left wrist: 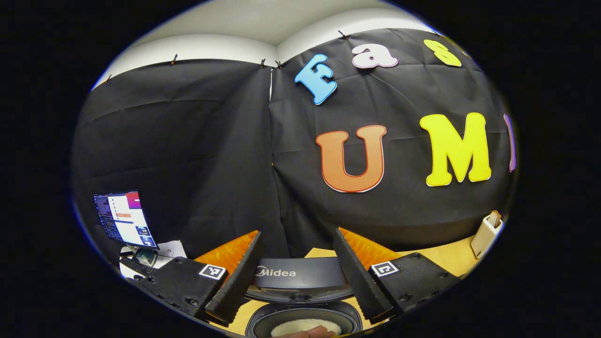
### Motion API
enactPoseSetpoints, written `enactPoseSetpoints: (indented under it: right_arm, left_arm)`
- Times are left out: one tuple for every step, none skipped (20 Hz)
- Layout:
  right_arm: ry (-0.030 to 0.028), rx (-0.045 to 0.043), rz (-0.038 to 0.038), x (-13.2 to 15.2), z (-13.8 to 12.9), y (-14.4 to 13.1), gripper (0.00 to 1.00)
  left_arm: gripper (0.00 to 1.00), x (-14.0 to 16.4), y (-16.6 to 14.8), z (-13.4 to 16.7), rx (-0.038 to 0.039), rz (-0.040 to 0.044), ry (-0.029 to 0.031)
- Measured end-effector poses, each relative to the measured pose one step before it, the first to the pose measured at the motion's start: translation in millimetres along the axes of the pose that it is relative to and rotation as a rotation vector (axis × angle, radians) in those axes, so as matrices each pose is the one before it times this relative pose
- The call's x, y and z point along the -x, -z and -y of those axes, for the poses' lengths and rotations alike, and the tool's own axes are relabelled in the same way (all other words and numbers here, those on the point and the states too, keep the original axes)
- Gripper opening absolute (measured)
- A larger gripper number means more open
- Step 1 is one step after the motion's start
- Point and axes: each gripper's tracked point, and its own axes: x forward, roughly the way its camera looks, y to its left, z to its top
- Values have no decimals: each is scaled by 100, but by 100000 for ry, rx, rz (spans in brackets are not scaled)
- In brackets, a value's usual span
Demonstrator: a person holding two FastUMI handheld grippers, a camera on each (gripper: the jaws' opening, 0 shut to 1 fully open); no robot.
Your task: Close the left gripper, press the button to open the rice cooker; take a wooden spoon from the chopstick holder with the right hand, scoop a spoonful of rice and pour it into the rice cooker, then put the wooden spoon back into the chopstick holder.
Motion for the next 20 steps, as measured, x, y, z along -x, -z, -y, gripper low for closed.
enactPoseSetpoints:
  right_arm:
    - [-256,440,749,105,-129,-215,95]
    - [-211,175,544,179,-37,-179,95]
    - [-168,-60,420,36,-60,-204,95]
    - [-270,-251,41,64,34,-59,91]
    - [-296,-576,-341,157,10,249,95]
    - [-330,-617,-433,78,31,10,95]
    - [-172,-435,-359,45,17,55,92]
    - [59,-91,-138,108,61,-4,92]
    - [13,41,166,79,50,17,92]
    - [19,180,48,80,49,-84,95]
    - [40,129,143,29,3,54,92]
    - [208,138,254,-32,20,-70,95]
    - [211,188,-34,14,-26,82,92]
    - [28,137,-383,13,-8,85,92]
    - [-114,142,-425,-33,-113,120,92]
    - [-299,133,134,124,-120,-22,95]
    - [23,250,235,-16,-8,-57,92]
    - [264,231,143,49,74,-11,92]
    - [-79,136,86,-39,-160,102,92]
    - [-285,72,-254,99,-90,89,92]
  left_arm:
    - [96,523,73,4,278,1397,225]
    - [96,538,55,46,417,1759,74]
    - [96,629,176,-41,128,2270,58]
    - [96,578,136,34,93,2261,-70]
    - [96,687,49,32,14,2206,-266]
    - [92,663,198,56,-491,1868,-231]
    - [96,623,262,-95,-201,1473,-249]
    - [96,671,216,6,516,1304,-268]
    - [96,686,286,135,368,1078,-236]
    - [96,661,178,-16,266,939,-329]
    - [93,747,256,127,41,1205,-278]
    - [96,610,287,-36,63,1174,-447]
    - [92,694,301,-23,-146,918,-445]
    - [92,739,313,174,-129,692,-150]
    - [96,733,445,49,-170,533,33]
    - [96,640,466,45,129,203,281]
    - [96,799,510,85,337,-23,583]
    - [96,692,532,88,647,-438,665]
    - [96,851,682,94,394,-668,778]
    - [96,718,598,90,348,-600,690]
